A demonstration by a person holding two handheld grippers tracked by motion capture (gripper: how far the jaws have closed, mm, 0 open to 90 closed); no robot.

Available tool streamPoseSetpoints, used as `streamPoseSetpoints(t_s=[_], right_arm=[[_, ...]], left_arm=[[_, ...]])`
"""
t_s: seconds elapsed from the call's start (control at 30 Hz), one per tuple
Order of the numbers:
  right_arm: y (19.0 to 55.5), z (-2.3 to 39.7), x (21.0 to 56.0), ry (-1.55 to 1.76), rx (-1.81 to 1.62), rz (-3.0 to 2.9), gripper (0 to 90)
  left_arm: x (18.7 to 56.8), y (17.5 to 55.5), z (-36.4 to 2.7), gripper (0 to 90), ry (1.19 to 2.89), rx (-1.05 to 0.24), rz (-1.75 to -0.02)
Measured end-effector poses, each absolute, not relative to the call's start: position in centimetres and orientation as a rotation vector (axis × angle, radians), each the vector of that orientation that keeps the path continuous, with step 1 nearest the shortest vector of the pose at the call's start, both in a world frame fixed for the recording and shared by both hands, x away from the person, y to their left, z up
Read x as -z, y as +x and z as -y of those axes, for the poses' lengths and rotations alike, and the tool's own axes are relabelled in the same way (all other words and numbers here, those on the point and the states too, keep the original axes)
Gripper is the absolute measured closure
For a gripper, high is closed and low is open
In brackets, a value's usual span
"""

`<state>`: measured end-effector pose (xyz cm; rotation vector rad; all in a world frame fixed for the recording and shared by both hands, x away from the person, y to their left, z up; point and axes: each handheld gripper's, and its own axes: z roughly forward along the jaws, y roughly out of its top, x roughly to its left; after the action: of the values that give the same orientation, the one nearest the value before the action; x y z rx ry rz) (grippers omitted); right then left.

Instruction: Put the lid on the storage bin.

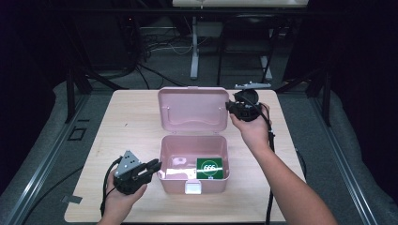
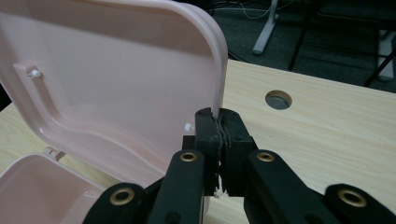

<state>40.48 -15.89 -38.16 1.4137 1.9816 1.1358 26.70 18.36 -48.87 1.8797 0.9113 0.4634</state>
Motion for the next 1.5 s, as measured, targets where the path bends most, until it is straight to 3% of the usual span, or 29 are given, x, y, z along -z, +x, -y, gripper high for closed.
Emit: streamPoseSetpoints(t_s=[1.03, 1.5], right_arm=[[35.7, 16.7, 38.7, 1.28, -1.224, -1.963, 86.8], [34.0, 16.6, 39.2, 1.227, -1.218, -1.954, 86.4]], left_arm=[[48.8, 26.8, -18.6, 79.3, 1.877, -0.439, -0.92], [46.9, 27.5, -19.1, 74.2, 1.852, -0.468, -0.916]])
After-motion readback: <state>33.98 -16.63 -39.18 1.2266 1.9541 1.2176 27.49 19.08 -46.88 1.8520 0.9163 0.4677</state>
